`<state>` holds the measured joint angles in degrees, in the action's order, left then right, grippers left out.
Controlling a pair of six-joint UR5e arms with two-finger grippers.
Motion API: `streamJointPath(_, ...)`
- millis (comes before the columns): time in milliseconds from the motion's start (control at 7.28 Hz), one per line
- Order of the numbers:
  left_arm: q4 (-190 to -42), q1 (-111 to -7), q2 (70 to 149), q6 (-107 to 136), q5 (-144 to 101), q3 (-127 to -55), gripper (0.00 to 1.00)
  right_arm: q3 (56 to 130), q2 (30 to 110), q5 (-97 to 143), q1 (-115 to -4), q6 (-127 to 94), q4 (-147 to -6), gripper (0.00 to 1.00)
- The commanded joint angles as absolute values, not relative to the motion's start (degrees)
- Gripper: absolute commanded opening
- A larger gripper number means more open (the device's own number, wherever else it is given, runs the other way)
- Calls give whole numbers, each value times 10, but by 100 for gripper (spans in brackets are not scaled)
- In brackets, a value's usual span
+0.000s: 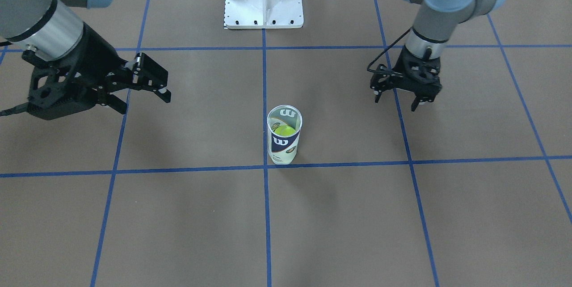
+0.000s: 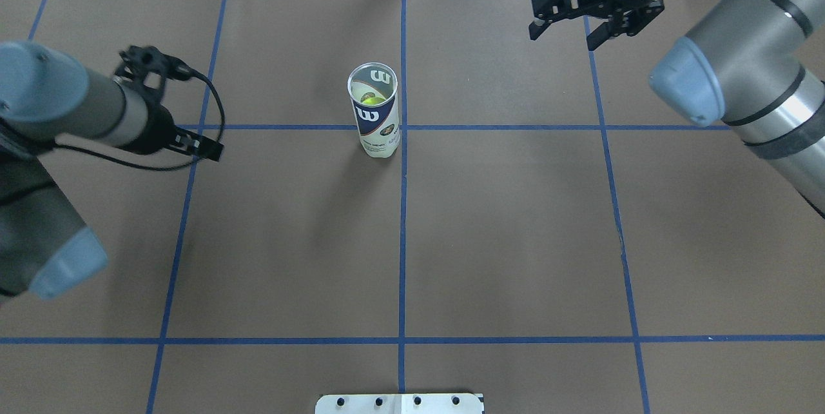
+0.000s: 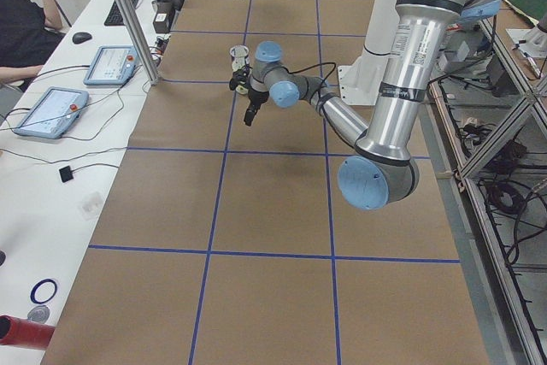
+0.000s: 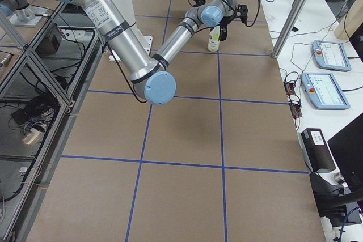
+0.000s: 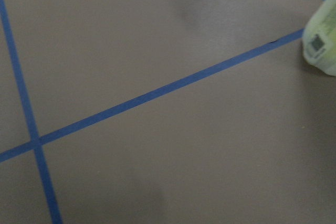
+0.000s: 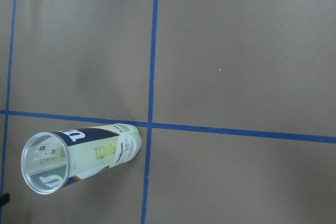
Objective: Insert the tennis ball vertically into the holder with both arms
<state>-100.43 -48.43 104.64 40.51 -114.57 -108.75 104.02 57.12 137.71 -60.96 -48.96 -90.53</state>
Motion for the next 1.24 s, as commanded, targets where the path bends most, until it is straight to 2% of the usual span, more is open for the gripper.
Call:
streamJointPath(0,-882,-646,1065,202,-1270,-1035,99,1044,661,1386,-667,-350,-905,99)
streamJointPath(275,-852,-727,1070,144,-1302,-970,99,995,752,1379,-739,-160,-910,99)
streamJointPath(549,-848,-808,1063,67,-1407,-899,99,887,792,1375,-823,23,-910,99)
streamJointPath(961,-846,-863,1056,49,-1411,-832,99,848,800,1312,-815,22,-903,99)
streamJointPath(1099,-846,-866,1031,49,-1411,-824,99,846,804,1310,-836,21,-910,99)
